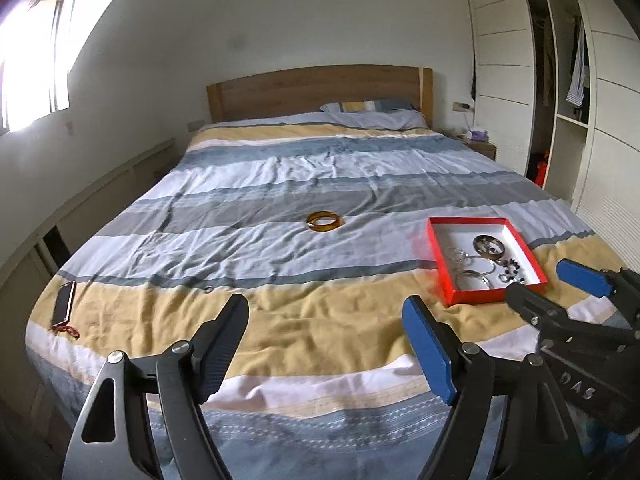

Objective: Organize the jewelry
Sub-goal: 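Withdraw both open tools from the box toward the amber bangle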

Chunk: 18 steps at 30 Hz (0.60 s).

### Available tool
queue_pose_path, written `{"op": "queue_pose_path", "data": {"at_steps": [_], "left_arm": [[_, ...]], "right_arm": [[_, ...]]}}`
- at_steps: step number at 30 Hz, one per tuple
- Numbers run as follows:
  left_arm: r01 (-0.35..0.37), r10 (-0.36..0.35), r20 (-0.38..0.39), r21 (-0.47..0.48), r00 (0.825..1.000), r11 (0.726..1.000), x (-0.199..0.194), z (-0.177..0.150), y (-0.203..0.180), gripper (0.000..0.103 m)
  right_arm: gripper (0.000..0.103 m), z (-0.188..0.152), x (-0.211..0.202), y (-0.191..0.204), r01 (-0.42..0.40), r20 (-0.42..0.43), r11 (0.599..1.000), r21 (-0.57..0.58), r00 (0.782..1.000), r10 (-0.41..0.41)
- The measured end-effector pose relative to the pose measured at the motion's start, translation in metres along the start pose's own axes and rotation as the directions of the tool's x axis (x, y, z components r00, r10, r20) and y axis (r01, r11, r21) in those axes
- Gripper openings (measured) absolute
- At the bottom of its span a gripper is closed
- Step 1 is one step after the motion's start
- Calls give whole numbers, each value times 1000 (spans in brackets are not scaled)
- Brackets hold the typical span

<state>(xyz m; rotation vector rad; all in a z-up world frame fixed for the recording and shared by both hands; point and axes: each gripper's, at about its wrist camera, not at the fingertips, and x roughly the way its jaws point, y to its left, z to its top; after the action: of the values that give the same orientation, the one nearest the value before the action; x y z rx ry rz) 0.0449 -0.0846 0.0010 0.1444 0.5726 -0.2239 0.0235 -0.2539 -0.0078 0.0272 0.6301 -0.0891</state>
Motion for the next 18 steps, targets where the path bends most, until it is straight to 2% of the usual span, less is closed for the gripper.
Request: {"op": "queue_pose_path", "data": {"at_steps": [3, 8, 14, 18], "left_arm": [[-12, 12, -16, -16, 1000, 1000, 1, -6, 12, 78], [-45, 39, -98, -60, 994, 997, 24, -20, 42, 83], [-118, 99, -163, -116, 982, 986, 70, -29, 93, 83], [-150, 115, -209, -160, 971, 976, 111, -32, 136, 83]], "right_arm": [[63, 1, -3, 5, -17, 4, 1000, -9, 1000, 17], [63, 6, 9, 12, -34, -19, 999, -22, 999, 33], [63, 18, 54, 21, -77, -56, 997, -31, 996, 75], [63, 30, 105, 27, -116, -107, 993, -26, 988, 113]]}}
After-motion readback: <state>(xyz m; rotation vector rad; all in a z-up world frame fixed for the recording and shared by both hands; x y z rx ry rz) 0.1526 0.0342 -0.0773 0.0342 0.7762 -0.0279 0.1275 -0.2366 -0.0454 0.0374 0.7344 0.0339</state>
